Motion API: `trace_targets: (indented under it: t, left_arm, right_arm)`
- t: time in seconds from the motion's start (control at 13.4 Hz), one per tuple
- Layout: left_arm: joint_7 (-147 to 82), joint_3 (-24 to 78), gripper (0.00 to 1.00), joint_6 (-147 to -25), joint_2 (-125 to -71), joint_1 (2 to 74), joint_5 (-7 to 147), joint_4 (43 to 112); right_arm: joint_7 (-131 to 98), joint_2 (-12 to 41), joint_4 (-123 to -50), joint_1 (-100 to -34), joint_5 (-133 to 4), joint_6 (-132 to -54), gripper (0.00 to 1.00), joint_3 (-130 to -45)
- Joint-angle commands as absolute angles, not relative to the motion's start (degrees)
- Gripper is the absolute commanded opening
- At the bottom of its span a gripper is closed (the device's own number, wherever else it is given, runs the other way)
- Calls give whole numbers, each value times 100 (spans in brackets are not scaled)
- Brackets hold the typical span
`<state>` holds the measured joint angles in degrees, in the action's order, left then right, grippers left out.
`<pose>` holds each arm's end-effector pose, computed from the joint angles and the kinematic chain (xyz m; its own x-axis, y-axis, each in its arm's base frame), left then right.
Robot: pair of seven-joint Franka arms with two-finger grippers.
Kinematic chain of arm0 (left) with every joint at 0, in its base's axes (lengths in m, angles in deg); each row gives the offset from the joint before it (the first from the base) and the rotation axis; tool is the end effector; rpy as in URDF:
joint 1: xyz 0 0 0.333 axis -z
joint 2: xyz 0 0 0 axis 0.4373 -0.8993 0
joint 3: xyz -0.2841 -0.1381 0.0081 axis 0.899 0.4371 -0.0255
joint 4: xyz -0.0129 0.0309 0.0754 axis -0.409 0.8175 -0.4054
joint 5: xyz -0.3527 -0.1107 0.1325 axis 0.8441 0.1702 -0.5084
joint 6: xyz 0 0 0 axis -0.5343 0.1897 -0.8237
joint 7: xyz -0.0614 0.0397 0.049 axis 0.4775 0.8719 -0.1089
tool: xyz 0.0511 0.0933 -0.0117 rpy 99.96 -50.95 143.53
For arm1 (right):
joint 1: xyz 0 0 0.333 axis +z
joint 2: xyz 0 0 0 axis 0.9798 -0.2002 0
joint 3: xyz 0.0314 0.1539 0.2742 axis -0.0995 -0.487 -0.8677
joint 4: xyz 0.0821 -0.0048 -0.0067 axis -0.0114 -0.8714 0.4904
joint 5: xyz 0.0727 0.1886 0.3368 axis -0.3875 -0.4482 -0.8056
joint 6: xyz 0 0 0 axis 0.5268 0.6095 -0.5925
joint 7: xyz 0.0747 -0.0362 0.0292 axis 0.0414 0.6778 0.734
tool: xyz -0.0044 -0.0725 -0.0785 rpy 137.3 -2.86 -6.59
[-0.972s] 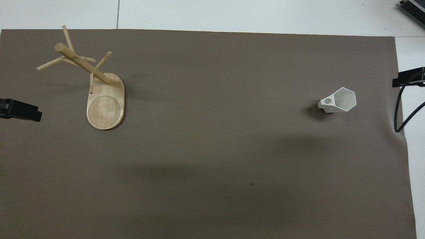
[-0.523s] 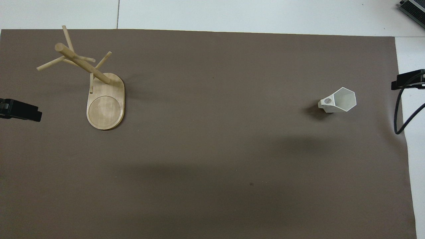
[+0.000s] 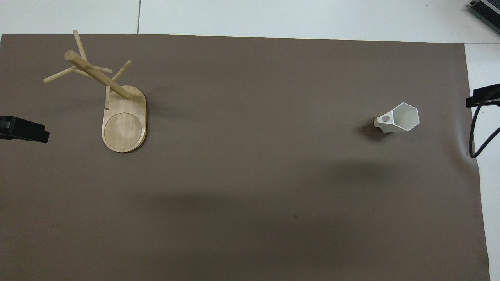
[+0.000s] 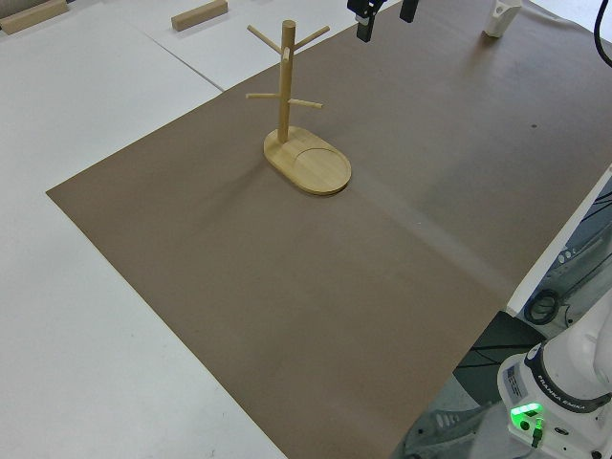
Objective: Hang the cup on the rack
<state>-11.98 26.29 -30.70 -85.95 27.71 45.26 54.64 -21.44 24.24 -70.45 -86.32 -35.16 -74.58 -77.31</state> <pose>0.5267 -0.0393 0.6646 0.9861 -0.1655 -0.0154 -0.1654 -0.9862 0.0047 0.5884 -0.1126 0.6038 0.9859 -0.1326 0.1019 -0.1327 -0.9911 -0.0057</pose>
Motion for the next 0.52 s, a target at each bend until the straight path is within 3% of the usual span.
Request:
trace_targets:
  t: [0.0,0.22,0.45]
  left_arm:
    - [-1215,2665,100,-3086,-8467,2698,4505,5614]
    - [-1215,2665,100,-3086,-8467,2698,4505,5614]
    - [-1215,2665,100,-3086,-8467,2698,4505,5614]
  right_arm:
    - [-2205,2602,-7247,-8636,-3511,-7411,100,-7770]
    - [-2179,2760,-7597,-8619,-3511,-7542,100,-7779]
    - [-2170,2989,-8571,-8575,-3511,-8619,100,-7823]
